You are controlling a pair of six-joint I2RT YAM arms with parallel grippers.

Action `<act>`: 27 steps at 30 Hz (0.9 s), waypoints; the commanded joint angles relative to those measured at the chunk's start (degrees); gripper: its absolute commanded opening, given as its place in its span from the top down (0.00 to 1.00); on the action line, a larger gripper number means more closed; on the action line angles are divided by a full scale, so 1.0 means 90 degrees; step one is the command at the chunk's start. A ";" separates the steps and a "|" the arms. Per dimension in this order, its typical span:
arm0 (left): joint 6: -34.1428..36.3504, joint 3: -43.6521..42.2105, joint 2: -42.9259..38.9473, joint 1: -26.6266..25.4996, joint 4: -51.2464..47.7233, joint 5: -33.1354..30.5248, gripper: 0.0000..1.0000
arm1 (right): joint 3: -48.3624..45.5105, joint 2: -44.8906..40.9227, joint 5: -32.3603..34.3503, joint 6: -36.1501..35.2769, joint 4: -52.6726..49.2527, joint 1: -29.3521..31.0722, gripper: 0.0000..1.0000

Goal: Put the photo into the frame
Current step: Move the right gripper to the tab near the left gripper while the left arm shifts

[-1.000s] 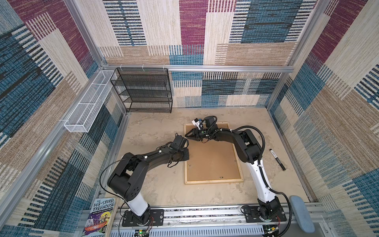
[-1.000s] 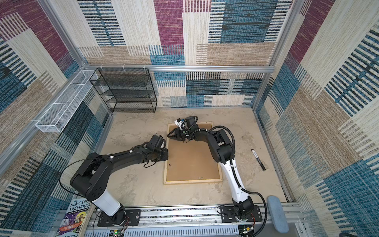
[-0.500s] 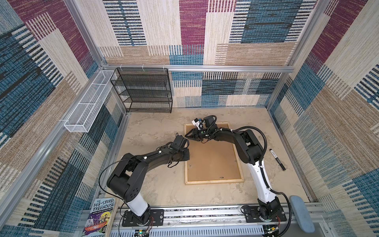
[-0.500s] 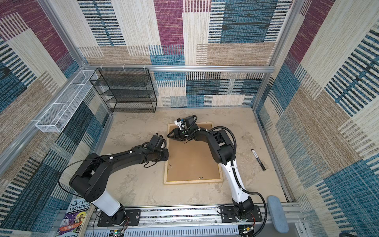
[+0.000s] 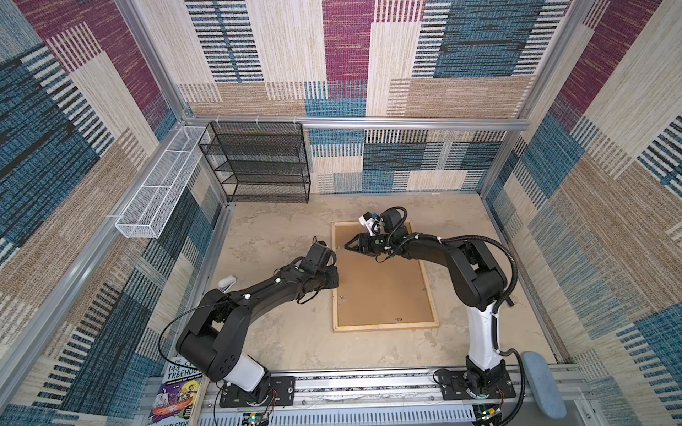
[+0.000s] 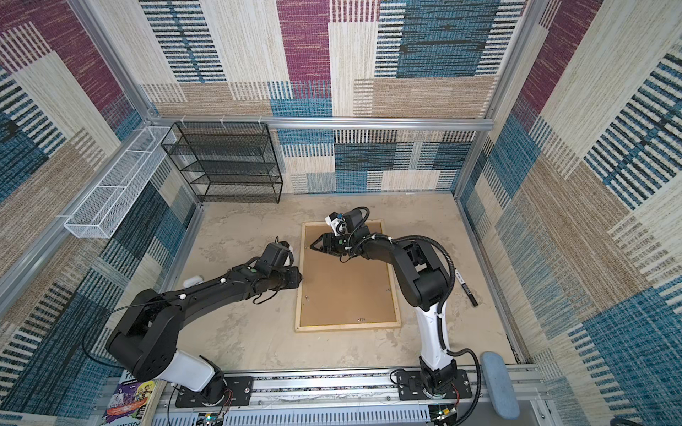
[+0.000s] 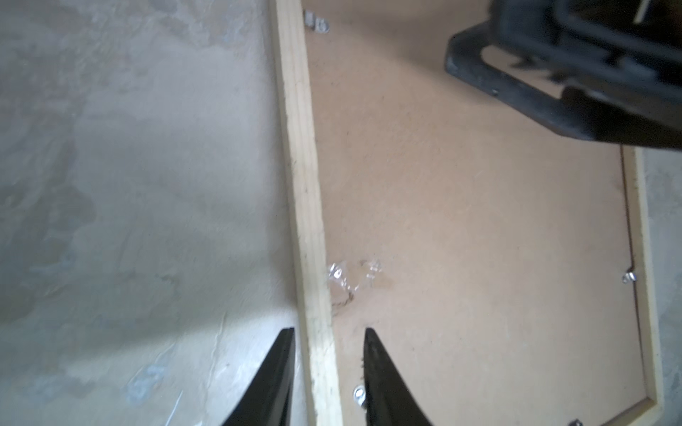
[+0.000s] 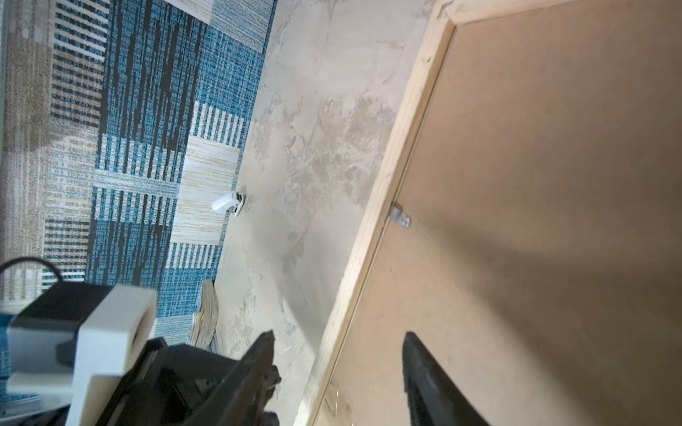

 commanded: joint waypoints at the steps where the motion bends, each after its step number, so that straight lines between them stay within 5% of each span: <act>1: 0.0038 -0.0290 -0.0338 -0.0012 -0.0065 -0.0080 0.67 | -0.0573 -0.0353 -0.0039 -0.0103 0.0552 0.0005 0.42; 12: -0.0669 -0.1455 -0.1432 -0.0306 0.0352 0.0309 0.70 | -0.2226 -0.1291 -0.0289 -0.0256 0.0960 0.0395 0.54; 27: -0.0981 -0.1558 -0.0984 -0.0774 0.0598 0.0268 0.79 | -0.2768 -0.1075 -0.0387 0.0336 0.1753 0.1157 0.87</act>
